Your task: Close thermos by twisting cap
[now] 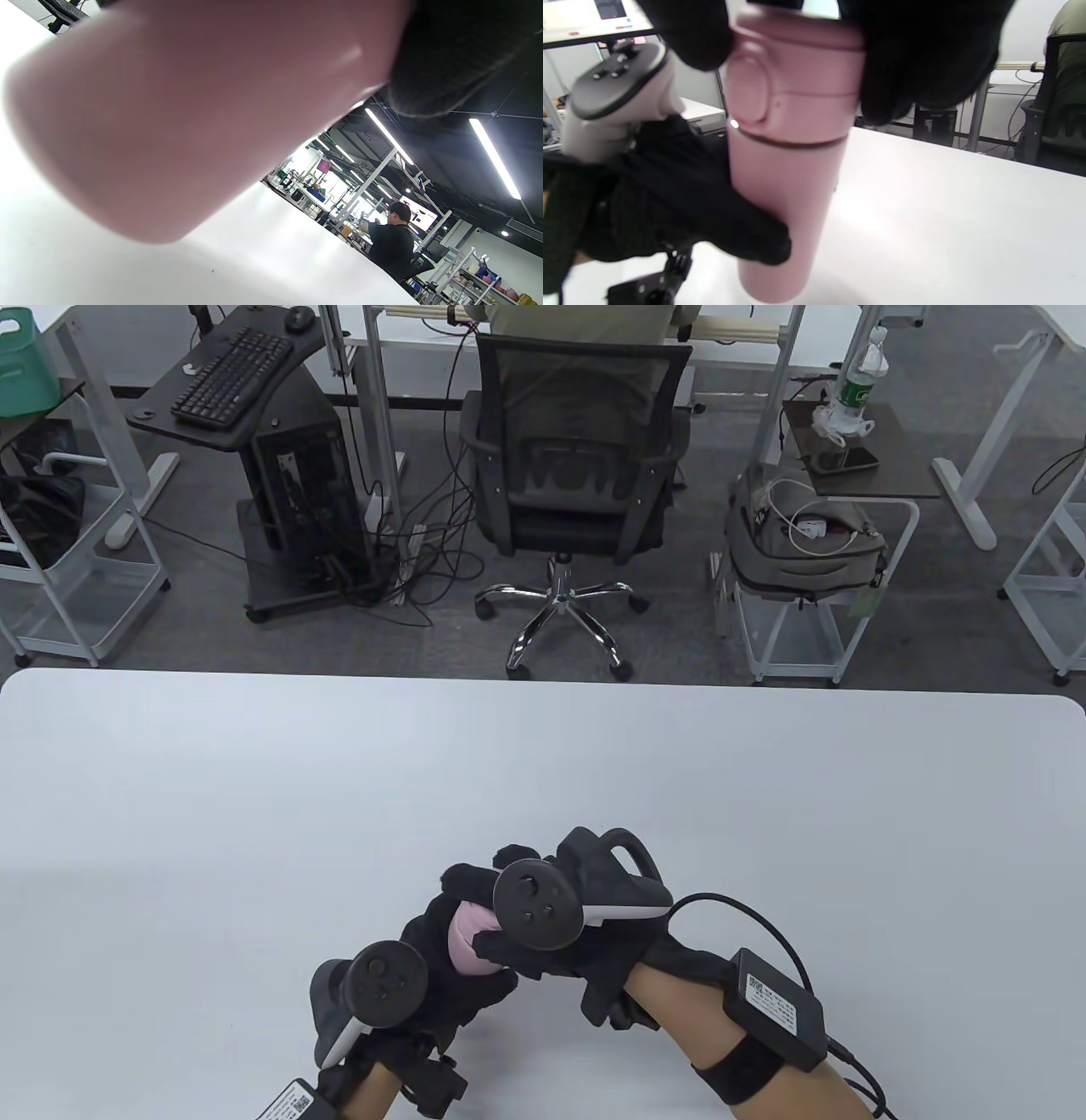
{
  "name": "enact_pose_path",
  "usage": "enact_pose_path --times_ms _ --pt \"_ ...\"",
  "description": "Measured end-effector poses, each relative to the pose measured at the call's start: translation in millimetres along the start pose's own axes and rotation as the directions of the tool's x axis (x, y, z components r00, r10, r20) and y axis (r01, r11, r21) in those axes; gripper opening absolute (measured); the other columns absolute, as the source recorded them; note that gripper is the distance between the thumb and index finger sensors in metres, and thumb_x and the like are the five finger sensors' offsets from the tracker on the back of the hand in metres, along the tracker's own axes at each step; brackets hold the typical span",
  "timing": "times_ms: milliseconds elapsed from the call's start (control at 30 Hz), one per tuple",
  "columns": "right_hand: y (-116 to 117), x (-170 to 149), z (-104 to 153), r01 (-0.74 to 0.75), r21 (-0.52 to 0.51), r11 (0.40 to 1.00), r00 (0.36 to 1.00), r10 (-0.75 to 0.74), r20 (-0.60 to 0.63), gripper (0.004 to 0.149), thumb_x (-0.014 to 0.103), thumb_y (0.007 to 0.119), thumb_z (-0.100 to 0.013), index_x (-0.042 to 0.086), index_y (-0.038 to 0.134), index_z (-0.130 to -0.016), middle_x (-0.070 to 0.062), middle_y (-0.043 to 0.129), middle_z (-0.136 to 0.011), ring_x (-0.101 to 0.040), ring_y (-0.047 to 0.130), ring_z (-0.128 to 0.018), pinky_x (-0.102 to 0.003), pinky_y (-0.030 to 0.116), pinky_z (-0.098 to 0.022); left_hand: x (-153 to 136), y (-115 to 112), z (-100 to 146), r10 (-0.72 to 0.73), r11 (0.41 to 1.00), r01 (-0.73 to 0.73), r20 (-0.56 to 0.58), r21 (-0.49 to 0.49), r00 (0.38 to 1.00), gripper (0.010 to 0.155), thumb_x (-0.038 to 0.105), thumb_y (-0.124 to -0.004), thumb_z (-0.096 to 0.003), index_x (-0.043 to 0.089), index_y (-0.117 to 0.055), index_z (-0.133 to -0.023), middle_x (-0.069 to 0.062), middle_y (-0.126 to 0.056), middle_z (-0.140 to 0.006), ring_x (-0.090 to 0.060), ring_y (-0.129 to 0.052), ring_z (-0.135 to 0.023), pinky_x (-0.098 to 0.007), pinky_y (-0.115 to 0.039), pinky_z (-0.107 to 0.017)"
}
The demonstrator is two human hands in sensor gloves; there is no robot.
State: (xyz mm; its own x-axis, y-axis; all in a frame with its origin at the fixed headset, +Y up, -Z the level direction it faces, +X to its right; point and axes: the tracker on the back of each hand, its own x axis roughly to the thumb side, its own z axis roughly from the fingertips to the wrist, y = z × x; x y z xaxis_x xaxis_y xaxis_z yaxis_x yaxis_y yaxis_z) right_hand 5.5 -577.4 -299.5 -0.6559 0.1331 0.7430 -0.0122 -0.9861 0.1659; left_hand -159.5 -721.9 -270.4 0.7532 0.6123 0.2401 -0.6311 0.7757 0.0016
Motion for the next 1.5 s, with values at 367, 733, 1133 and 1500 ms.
enact_pose_path --times_ms 367,733,1133,1500 --pt "3 2 1 -0.157 -0.113 0.981 0.975 0.136 -0.174 0.082 0.065 0.054 -0.062 -0.001 0.063 -0.110 -0.021 0.096 -0.070 -0.018 0.102 -0.042 -0.038 0.090 -0.031 0 -1 0 -0.014 1.000 0.014 0.004 0.001 1.000 0.124 0.070 -0.089 -0.0186 0.017 -0.027 -0.112 -0.012 -0.044 -0.115 -0.038 -0.058 -0.097 -0.053 -0.068 -0.067" --pt "-3 -3 3 -0.148 0.084 0.985 0.982 0.137 0.128 0.092 0.041 0.084 -0.055 0.019 0.020 -0.117 -0.028 0.043 -0.122 -0.061 0.063 -0.103 -0.075 0.062 -0.068 -2 -2 -1 -0.016 1.000 0.016 -0.002 -0.005 1.000 0.124 0.070 -0.089 -0.0187 0.017 -0.027 -0.112 -0.012 -0.044 -0.115 -0.038 -0.058 -0.097 -0.054 -0.068 -0.067" --pt "-1 -9 1 -0.123 0.059 0.991 0.992 0.120 0.046 0.082 0.052 0.070 -0.060 0.003 0.040 -0.119 -0.026 0.075 -0.104 -0.041 0.089 -0.084 -0.060 0.077 -0.062 0 -3 0 -0.027 1.000 0.027 0.008 -0.009 1.000 0.124 0.069 -0.089 -0.0183 0.017 -0.028 -0.112 -0.013 -0.045 -0.115 -0.038 -0.058 -0.097 -0.054 -0.068 -0.067" --pt "0 -7 6 -0.098 -0.004 0.995 0.994 0.098 0.046 0.083 0.062 0.058 -0.061 0.015 0.024 -0.120 -0.040 0.051 -0.118 -0.066 0.070 -0.096 -0.076 0.066 -0.062 0 -3 -1 -0.031 1.000 0.031 0.001 -0.004 1.000 0.124 0.070 -0.089 -0.0186 0.017 -0.028 -0.112 -0.013 -0.045 -0.115 -0.038 -0.058 -0.097 -0.054 -0.068 -0.067"
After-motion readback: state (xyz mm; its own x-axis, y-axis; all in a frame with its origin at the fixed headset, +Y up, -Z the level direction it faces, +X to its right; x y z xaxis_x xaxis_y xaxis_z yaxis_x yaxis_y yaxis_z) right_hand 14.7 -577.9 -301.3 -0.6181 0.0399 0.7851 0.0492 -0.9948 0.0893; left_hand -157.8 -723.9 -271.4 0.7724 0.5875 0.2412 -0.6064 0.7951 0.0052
